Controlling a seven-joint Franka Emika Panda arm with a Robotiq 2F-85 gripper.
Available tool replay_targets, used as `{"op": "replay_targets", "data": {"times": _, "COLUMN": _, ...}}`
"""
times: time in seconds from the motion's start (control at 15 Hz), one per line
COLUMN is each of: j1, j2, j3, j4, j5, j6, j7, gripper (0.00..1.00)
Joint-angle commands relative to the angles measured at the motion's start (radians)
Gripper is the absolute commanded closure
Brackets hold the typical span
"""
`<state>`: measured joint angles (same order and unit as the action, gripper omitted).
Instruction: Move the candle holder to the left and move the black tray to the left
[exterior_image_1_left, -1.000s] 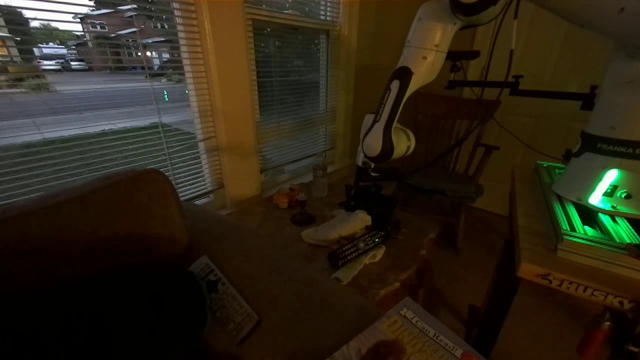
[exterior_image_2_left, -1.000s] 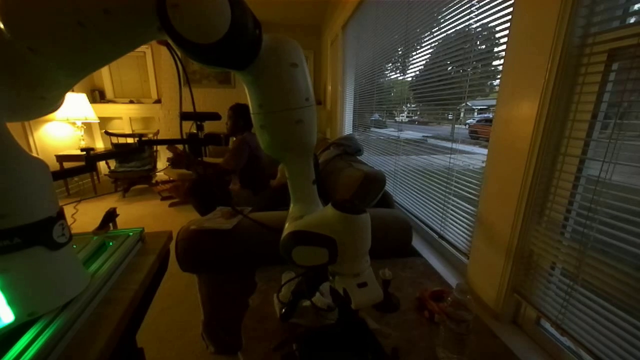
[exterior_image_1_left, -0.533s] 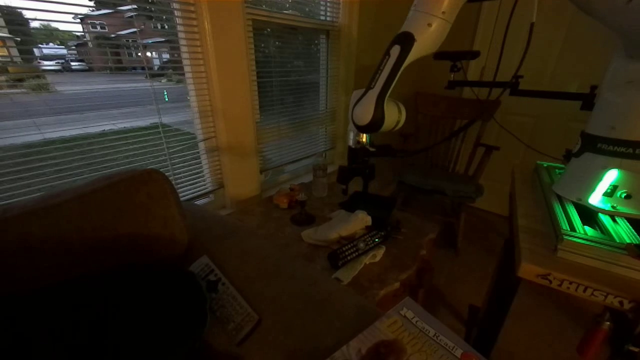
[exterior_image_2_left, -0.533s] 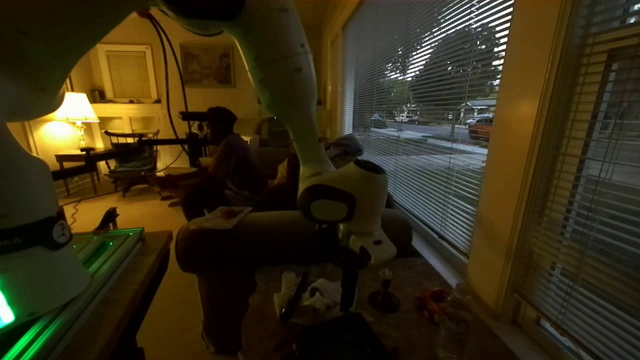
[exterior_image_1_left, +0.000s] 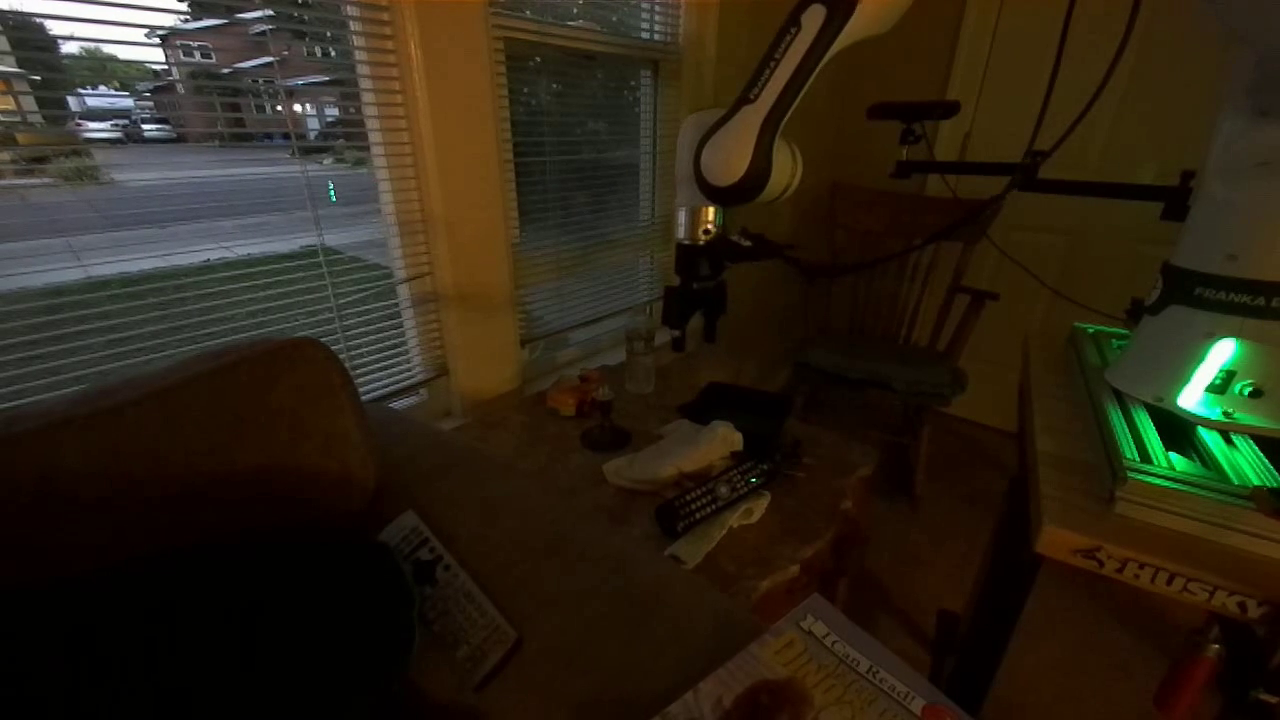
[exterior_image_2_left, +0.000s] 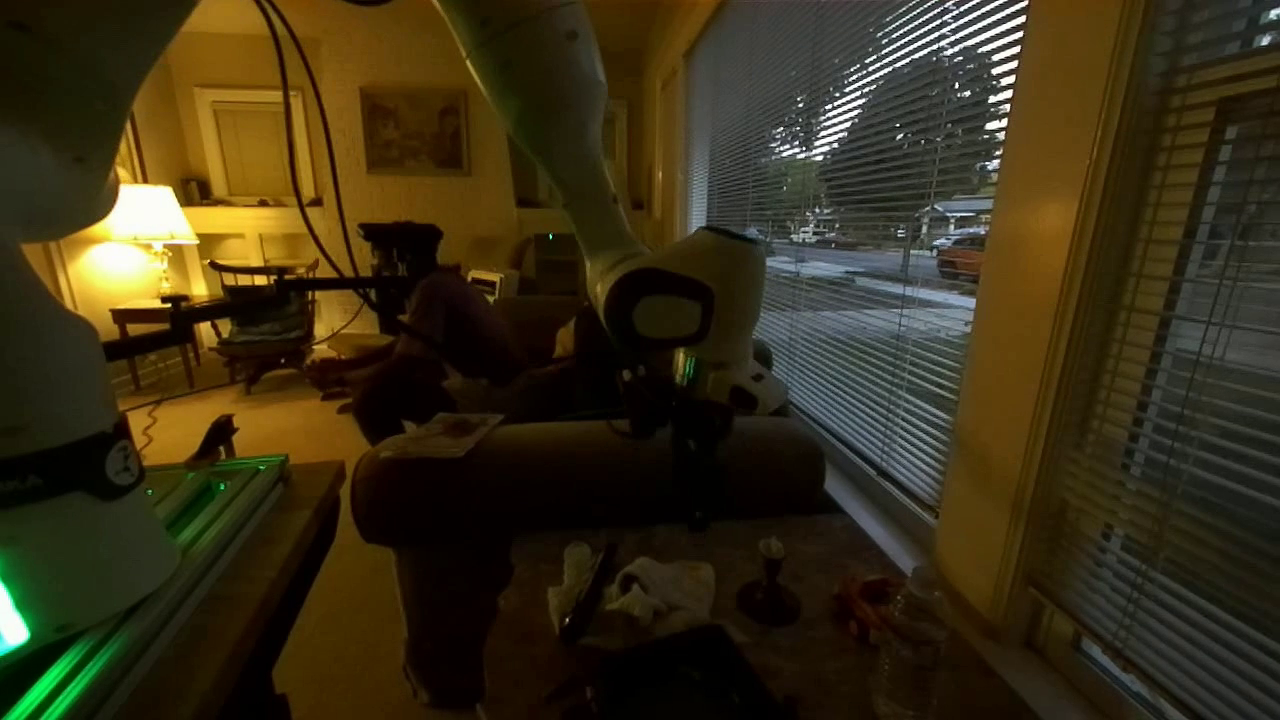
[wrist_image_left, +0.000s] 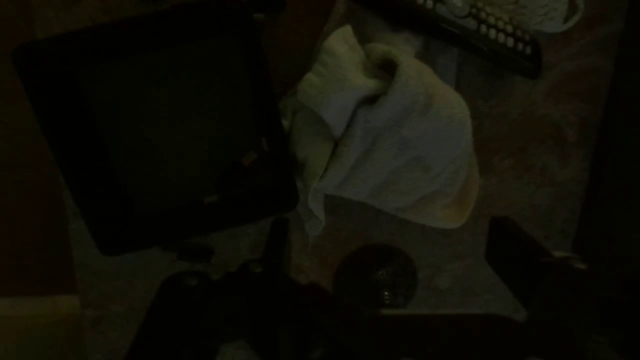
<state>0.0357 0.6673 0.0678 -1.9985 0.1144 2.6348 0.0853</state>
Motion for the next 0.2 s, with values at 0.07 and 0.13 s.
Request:
{"op": "replay_targets", "data": {"times": 0.07, "j1": 0.020, "j2": -0.015, "j3": -0.005, "j4": -0.009, "j5": -0.005, "j6": -0.003, "j7": -0.001, "gripper": 0.00}}
{"op": "replay_targets", "data": {"times": 0.13, "j1": 0.022, "j2": -0.018, "j3": -0.006, "j4": -0.013, "j5": -0.006, "j6": -0.002, "j7": -0.003, "gripper": 0.00}}
